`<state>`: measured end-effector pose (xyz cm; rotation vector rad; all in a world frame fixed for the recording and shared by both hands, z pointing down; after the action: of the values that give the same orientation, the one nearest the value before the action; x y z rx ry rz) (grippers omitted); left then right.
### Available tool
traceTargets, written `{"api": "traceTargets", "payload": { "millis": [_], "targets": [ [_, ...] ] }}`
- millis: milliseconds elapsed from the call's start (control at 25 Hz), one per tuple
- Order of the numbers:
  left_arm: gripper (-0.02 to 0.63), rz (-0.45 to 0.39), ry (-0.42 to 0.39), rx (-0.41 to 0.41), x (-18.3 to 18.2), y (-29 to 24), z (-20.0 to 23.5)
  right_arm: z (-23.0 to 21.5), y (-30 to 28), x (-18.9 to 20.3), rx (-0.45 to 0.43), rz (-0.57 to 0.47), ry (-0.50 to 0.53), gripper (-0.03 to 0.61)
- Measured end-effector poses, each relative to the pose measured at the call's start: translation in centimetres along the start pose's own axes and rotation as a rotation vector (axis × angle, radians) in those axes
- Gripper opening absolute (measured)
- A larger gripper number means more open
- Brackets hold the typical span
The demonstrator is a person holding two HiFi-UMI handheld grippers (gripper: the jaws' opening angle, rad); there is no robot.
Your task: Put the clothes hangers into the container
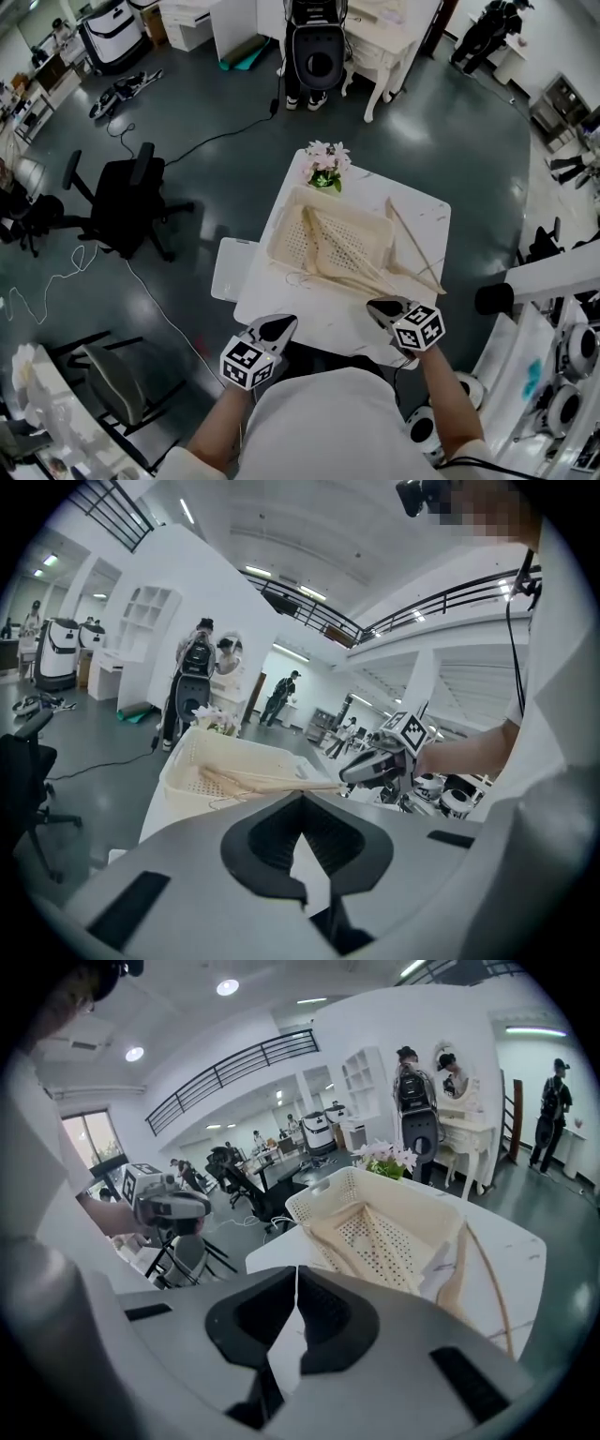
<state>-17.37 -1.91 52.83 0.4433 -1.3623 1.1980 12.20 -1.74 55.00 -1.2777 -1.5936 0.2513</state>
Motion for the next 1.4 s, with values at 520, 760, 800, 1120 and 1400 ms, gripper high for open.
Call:
{"api": "traceTargets", "payload": {
  "millis": [520,760,800,1120,1400],
  "targets": [
    [0.008,-0.007,-0.045,0.067,-0.5,-0.9,-1.6,1.4,2.2,4.0,0.003,-0.126,-0.092,0.025],
    [0.008,-0.024,-0.031,0.063,-0.9,-3.3,-3.4,-0.6,3.9,4.6,-0.021,-0.140,-0.094,0.025],
    [0.008,-0.025,-0.030,0.062,-0.9,-3.8,-3.7,-0.9,4.3,4.7,-0.028,-0.140,-0.094,0.025],
    [0.008,-0.018,-0.012,0.045,-1.5,-6.3,-6.1,-4.1,7.0,6.3,-0.059,-0.055,-0.044,0.025],
    [0.008,-0.007,0.017,0.013,-1.2,-8.7,-8.2,-9.3,8.3,7.8,-0.020,0.069,0.054,0.026]
  ]
}}
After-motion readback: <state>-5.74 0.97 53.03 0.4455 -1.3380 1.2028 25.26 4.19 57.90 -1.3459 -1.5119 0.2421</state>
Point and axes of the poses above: the fingertips, and each gripper's own axes: y backward along the fingers, z to its left, x out of its underside, the point moved 8 cm from there along y, backward along the fingers, and after that the axes turned 11 degrees about -y, right-handed, at the moved point
